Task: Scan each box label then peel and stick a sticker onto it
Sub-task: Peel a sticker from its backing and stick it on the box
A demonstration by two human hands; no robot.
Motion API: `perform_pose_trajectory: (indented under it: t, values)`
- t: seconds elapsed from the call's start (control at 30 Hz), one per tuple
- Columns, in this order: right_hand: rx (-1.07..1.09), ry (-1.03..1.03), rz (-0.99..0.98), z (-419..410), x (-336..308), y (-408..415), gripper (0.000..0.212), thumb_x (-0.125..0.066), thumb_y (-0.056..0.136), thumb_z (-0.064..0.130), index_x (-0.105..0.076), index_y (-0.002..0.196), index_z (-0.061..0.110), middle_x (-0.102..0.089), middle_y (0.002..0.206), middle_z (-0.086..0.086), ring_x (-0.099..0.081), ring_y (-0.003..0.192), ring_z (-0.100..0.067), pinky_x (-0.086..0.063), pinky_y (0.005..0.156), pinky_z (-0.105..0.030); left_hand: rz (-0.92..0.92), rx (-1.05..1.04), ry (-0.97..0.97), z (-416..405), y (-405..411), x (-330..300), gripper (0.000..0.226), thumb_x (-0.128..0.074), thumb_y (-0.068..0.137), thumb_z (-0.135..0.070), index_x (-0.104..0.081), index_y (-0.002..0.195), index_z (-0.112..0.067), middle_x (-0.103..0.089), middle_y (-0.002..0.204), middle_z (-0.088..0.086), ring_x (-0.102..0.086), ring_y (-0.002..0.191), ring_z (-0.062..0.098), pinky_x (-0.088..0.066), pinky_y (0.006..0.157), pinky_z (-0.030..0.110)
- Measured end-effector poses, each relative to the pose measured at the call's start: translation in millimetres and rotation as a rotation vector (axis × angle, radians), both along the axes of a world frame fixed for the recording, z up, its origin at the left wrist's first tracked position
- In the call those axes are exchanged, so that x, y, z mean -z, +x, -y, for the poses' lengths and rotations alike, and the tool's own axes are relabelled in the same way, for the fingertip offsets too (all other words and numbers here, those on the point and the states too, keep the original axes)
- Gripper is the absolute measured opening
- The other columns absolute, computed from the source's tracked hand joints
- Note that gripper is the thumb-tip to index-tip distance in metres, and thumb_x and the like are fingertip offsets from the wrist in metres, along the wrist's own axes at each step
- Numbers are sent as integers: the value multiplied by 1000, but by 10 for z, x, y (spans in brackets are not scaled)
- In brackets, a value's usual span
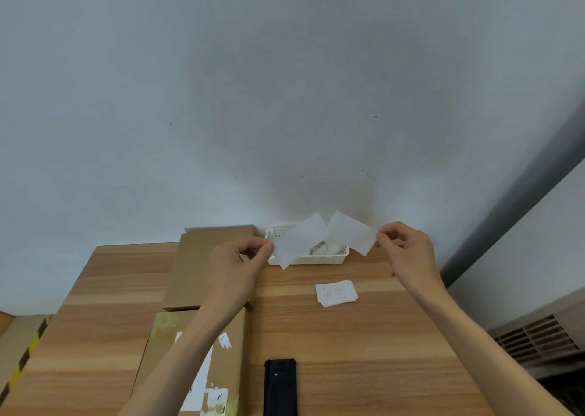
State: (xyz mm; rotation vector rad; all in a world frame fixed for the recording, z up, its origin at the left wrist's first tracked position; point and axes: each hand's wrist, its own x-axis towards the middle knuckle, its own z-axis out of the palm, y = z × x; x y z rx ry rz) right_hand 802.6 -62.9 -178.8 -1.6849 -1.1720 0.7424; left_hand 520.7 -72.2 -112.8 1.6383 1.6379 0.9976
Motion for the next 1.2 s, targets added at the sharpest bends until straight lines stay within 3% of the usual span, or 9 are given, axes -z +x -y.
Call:
perform_pose_trajectory:
  t: [0.17, 0.3, 0.43, 0.63, 0.83, 1.0, 1.1, 1.2]
  values:
    - [-47, -113, 143, -457, 432, -167, 16, -63, 93, 15, -69, 79, 22, -70, 78, 8, -63, 74, -10, -41, 59, -27, 43, -39, -84, -143, -121, 396, 24, -73, 92, -19, -74, 79, -39, -71, 76, -25, -61, 73, -2, -40, 63, 12]
    - [-100, -236, 228, -874, 742, -330, 16, -61, 95, 15, -68, 83, 23, -69, 78, 9, -63, 74, -11, -40, 55, -23, 98, -109, -146, -241, -247, 642, 18, -74, 91, -20, -78, 79, -33, -73, 75, -12, -60, 69, 4, -42, 66, 25]
    - [-221, -327, 304, -1289, 1029, -592, 17, -58, 98, 16, -71, 89, 19, -72, 84, 6, -66, 79, -12, -46, 60, -25, 98, -107, -217, -274, -338, 832, 17, -74, 91, -17, -80, 79, -28, -73, 74, -10, -59, 66, 4, -45, 66, 28]
    - [-292, -428, 282, -1841, 1391, -1016, 20, -55, 96, 13, -72, 86, 15, -74, 86, 0, -68, 79, -18, -53, 73, -35, 69, -115, -306, -300, -435, 1058, 17, -75, 89, -17, -80, 79, -30, -73, 75, -13, -60, 69, 5, -40, 63, 16]
    - [-282, -496, 409, -2129, 1655, -1239, 20, -57, 88, 6, -76, 83, 3, -75, 83, -14, -71, 77, -29, -56, 65, -37, 118, -130, -376, -341, -518, 1184, 17, -75, 89, -19, -79, 75, -27, -73, 77, -5, -57, 68, 5, -40, 66, 16]
    - [-245, -547, 436, -2195, 1775, -1258, 20, -61, 86, 8, -77, 75, 10, -75, 74, -5, -69, 69, -20, -56, 66, -33, 100, -138, -402, -369, -519, 1260, 15, -76, 89, -19, -81, 78, -30, -74, 78, -11, -61, 72, 5, -42, 65, 14]
    - [-225, -543, 413, -2193, 1812, -1235, 15, -68, 89, 20, -71, 76, 12, -72, 76, -1, -66, 74, -19, -48, 66, -31, 102, -144, -412, -377, -502, 1278, 14, -77, 88, -20, -81, 79, -30, -74, 78, -11, -60, 71, 5, -40, 64, 13]
    - [-204, -522, 383, -2166, 1788, -1192, 24, -68, 90, 28, -58, 71, 17, -61, 71, 4, -58, 71, -18, -36, 63, -30, 122, -158, -411, -394, -499, 1278, 13, -77, 88, -20, -81, 78, -28, -74, 77, -9, -60, 71, 5, -40, 64, 14]
